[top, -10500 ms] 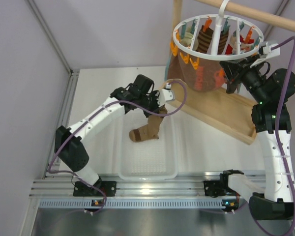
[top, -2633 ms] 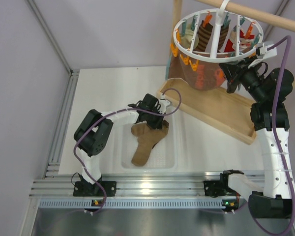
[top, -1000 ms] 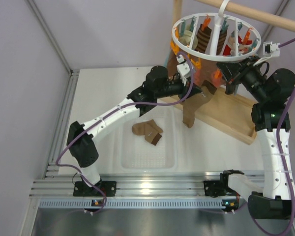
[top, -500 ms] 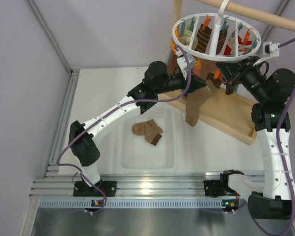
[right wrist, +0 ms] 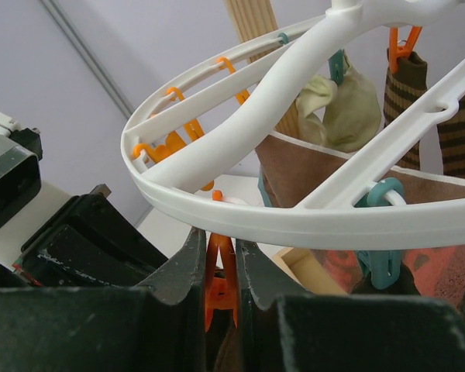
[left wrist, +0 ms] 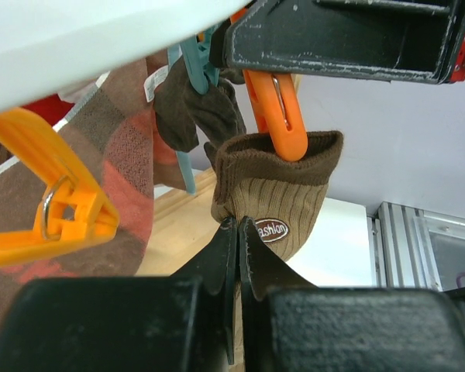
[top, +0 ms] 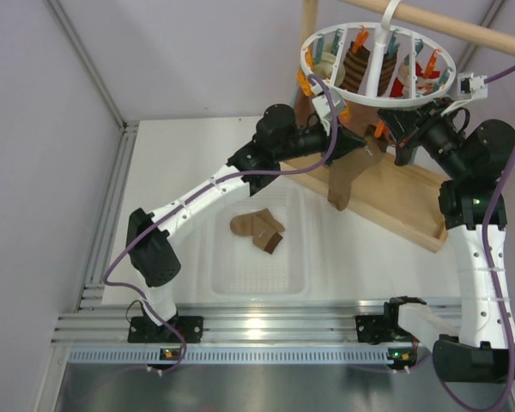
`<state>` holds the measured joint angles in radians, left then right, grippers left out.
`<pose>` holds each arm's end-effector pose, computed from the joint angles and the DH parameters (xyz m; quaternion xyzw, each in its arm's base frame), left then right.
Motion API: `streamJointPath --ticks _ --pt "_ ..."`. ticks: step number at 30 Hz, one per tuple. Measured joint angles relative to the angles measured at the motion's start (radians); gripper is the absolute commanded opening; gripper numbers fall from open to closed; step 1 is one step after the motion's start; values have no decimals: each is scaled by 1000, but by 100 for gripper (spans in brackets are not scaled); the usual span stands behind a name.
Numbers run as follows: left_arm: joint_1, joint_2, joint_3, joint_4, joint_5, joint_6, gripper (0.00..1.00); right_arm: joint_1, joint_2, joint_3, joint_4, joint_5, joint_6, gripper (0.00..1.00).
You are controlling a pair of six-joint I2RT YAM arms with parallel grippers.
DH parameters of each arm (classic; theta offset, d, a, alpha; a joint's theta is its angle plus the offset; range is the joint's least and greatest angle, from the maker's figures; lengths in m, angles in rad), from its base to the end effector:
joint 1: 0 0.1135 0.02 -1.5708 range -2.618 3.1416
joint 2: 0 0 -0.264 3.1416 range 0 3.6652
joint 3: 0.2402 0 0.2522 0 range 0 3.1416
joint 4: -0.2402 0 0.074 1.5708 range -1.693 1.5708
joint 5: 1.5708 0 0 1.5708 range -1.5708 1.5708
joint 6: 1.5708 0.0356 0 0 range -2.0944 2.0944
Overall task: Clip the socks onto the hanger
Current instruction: Clamp the sock onto the hanger.
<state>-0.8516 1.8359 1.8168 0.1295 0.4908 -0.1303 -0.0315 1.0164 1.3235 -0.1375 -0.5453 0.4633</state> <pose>0.2772 -0.3421 0.4352 0.3977 0.5415 -0.4836 0.5610 0.1998 0.0122 0.4868 -0.0475 0.6524 0.3273 0.6819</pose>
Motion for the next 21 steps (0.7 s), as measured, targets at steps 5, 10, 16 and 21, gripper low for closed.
streamJointPath --ticks 5,10,16,21 --pt "0 3 6 6 7 -3 0 -1 0 0 0 0 -10 0" --pt "0 3 9 7 11 -6 0 -2 0 0 -1 0 -18 0" --pt "0 4 22 8 16 -15 0 -2 0 -1 -1 0 -28 9" --pt "0 4 35 9 18 -21 0 -3 -1 -1 -11 -4 -42 39"
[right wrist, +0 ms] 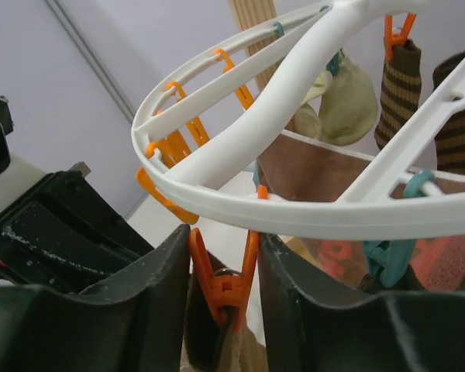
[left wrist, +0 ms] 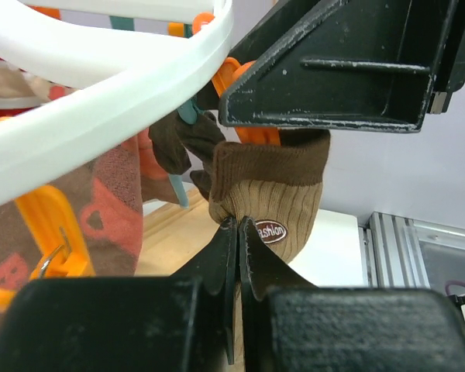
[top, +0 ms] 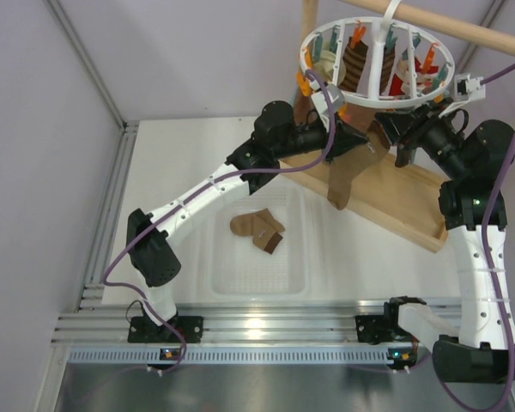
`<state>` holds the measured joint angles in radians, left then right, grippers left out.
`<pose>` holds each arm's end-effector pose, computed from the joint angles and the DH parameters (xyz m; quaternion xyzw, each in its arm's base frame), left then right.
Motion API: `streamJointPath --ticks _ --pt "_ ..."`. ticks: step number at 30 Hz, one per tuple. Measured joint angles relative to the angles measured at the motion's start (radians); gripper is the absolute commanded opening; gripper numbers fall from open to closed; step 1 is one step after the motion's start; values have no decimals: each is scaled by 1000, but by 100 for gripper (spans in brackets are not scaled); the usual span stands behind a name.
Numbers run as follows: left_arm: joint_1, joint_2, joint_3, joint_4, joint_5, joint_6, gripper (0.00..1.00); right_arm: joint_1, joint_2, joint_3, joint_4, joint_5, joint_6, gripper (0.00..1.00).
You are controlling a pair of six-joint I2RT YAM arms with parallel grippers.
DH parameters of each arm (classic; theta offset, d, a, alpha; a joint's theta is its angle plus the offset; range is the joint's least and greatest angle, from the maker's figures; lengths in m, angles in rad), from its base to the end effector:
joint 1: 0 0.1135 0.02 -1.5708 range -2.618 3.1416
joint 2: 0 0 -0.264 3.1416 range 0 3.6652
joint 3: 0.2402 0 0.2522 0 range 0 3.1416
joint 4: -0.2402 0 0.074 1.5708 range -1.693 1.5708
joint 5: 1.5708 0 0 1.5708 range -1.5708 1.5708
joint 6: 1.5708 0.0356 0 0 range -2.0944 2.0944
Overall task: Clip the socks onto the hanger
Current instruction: Clamp the sock onto the hanger, then open the clamp at the hanger.
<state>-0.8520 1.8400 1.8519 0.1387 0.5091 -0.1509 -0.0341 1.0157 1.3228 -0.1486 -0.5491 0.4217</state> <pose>0.2756 -0.3413 0.4467 0.3960 0.5270 -0.4967 0.5646 0.1998 0.0118 0.4856 -0.0598 0.6551 0.3137 0.6848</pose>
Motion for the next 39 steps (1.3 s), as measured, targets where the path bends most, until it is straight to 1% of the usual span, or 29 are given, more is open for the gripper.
streamJointPath --ticks 1,3,4,6,8,10,11,13,14,17,18,20,21,23,24,25,28,32,39 --pt "0 0 0 0 0 -1 0 0 -1 0 -6 -5 -3 45" --pt "-1 0 2 0 0 -2 0 0 -2 1 -21 -6 -2 48" --pt "-2 0 2 0 -1 -2 4 0 -1 2 -29 -6 -2 48" --pt "-3 2 2 0 -5 -4 16 0 -1 2 -41 -9 -1 49" --pt "-5 2 2 0 -15 -10 35 0 -1 3 -48 -9 -1 51" --pt "-6 2 2 -3 -27 -15 41 -2 -1 9 -60 -8 -2 54" --pt "-6 2 2 -3 -32 -18 47 -4 -2 14 -66 -8 -2 54" --pt "-6 -3 -13 1 -46 -14 49 -11 -2 27 -78 -6 -5 56" --pt "-6 -14 -31 0 -53 -14 49 -16 -3 30 -81 -5 -8 56" --pt "-6 -69 -128 -7 -78 -2 58 -32 -6 40 -91 -2 -19 57" --pt "-6 -90 -163 -5 -86 1 64 -39 -8 41 -92 -2 -22 57" --pt "-6 -146 -242 -7 -114 12 68 -54 -10 41 -96 -3 -28 57" --pt "-4 -169 -272 -6 -122 16 76 -61 -10 41 -100 -4 -29 57" --pt "0 -220 -333 1 -143 26 79 -80 -10 41 -106 -8 -30 57" --pt "2 -243 -357 7 -156 28 80 -91 -10 41 -108 -13 -33 57" --pt "5 -257 -373 18 -165 31 84 -104 -9 41 -108 -18 -34 57" --pt "15 -276 -398 72 -212 36 93 -142 -4 41 -108 -36 -34 57" --pt "43 -275 -431 171 -219 38 94 -174 11 41 -107 -58 -32 57" --pt "68 -183 -409 392 -139 61 91 -200 40 53 -109 -83 -32 58"
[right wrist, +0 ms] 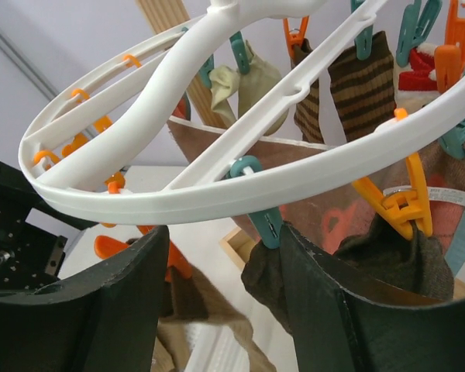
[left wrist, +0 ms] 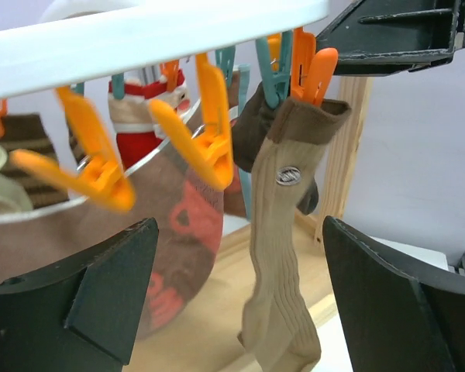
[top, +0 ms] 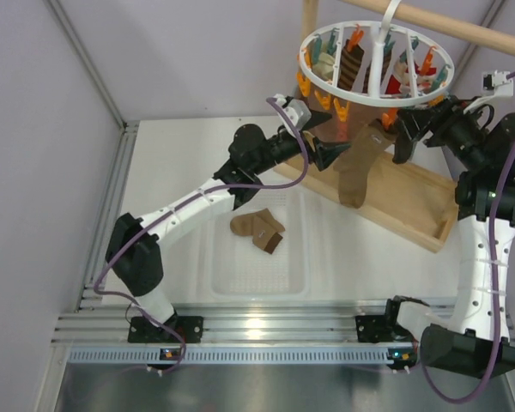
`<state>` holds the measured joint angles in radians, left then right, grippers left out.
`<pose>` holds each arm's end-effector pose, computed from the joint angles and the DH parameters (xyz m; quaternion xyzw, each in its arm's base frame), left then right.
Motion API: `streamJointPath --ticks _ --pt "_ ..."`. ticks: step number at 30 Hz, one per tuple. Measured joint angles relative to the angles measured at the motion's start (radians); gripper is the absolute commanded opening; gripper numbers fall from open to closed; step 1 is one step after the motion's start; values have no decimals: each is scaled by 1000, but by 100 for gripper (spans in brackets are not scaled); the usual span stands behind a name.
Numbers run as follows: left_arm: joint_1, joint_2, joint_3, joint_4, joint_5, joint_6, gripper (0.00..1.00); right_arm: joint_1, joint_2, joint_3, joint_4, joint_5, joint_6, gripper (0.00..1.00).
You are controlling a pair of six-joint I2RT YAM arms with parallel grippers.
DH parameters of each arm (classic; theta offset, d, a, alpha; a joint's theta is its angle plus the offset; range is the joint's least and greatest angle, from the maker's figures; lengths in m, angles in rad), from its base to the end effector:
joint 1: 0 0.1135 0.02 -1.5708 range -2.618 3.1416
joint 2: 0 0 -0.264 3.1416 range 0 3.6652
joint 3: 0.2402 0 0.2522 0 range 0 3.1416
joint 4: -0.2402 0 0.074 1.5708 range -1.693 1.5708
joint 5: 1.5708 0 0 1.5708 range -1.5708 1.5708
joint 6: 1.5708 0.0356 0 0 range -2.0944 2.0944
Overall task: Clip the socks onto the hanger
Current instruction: Open the clamp at the hanger.
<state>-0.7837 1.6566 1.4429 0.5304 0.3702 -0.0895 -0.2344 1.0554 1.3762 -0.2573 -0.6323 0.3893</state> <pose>0.2718 -0.2891 0.4166 0.3363 0.4916 -0.4344 0.6756 0.2052 -0.0274 0.4839 -0.0162 0.6886 0.2657 0.6745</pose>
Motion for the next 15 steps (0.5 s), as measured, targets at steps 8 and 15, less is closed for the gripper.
streamJointPath --ticks 8,15 --pt "-4 166 147 79 46 14 81 -28 26 39 -4 -16 -3 58" --pt "-3 196 178 164 61 -7 74 -58 58 66 -6 -35 -4 58"
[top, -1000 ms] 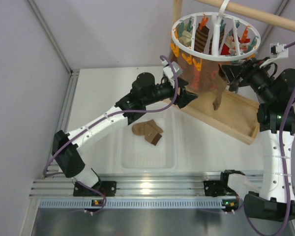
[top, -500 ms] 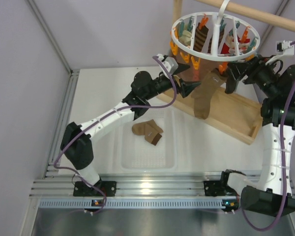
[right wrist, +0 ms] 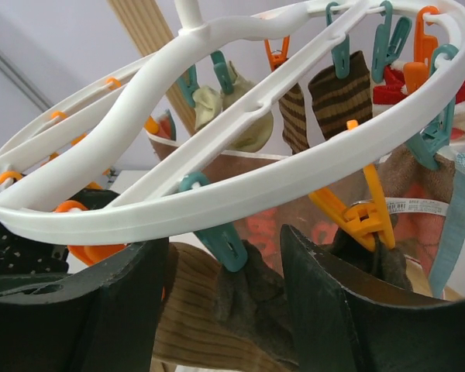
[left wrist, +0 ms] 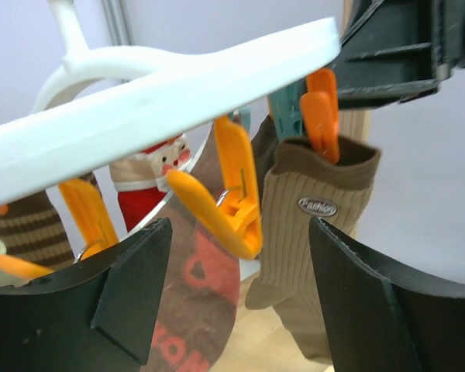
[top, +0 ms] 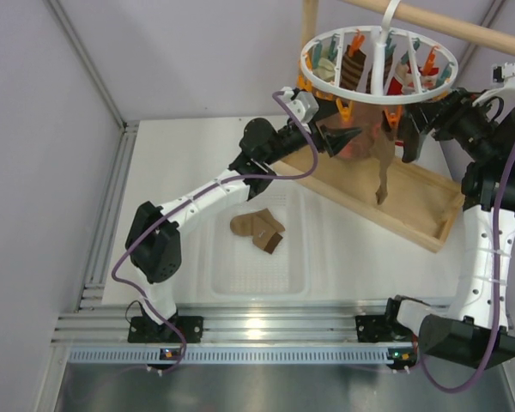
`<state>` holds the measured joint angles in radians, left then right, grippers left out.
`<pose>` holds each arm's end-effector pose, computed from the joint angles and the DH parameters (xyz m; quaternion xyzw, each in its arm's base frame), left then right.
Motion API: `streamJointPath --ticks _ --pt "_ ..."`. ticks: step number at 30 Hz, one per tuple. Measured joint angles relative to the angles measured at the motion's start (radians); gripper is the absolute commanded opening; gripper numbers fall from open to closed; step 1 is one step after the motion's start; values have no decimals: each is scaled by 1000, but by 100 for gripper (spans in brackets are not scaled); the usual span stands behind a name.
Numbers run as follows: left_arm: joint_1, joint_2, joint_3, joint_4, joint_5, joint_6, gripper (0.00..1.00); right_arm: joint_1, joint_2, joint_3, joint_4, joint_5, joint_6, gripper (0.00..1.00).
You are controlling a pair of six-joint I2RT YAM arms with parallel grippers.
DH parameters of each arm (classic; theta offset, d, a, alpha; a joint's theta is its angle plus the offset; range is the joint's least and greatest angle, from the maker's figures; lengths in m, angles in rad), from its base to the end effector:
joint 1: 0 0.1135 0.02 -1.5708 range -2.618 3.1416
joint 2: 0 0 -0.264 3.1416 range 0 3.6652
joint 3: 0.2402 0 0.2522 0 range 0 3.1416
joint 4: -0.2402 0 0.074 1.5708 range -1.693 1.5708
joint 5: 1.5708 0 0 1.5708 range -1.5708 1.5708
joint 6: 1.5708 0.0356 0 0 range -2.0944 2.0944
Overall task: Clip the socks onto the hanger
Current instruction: Open the clamp at the hanger.
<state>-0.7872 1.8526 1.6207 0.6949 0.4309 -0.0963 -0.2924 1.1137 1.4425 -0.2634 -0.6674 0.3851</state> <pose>0.3006 -0.3227 0.4167 0.3451 0.4219 -0.4569 0.7030 0.2148 -0.0417 0.4929 -0.0108 0.6886 0.2556 0.6785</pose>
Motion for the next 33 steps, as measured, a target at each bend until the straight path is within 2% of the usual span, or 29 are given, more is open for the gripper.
streamJointPath --ticks 3,4,6,7,10,11,14,18,28,33 --pt "-1 4 1 44 25 -24 66 -11 15 0 1 -10 1 58" --pt "-1 4 1 51 30 -28 58 -12 20 0 1 -11 1 58" --pt "-3 5 1 63 41 -36 49 -13 28 0 0 -14 2 58" --pt "-4 5 1 64 46 -38 40 -14 31 0 0 -16 3 59" --pt "-9 5 2 61 51 -31 31 -16 32 0 0 -25 3 59" --pt "-12 5 5 54 51 -28 24 -17 31 0 0 -28 4 59" --pt "-28 5 30 1 39 13 12 -19 18 0 -1 -39 4 59" --pt "-65 4 48 -55 -14 93 2 -21 -24 0 -14 -43 -2 59" --pt "-145 -20 51 -206 -161 300 0 -32 -147 -2 -31 -87 -28 57" --pt "-163 -20 63 -251 -203 359 0 -33 -157 32 -78 -96 -78 58"
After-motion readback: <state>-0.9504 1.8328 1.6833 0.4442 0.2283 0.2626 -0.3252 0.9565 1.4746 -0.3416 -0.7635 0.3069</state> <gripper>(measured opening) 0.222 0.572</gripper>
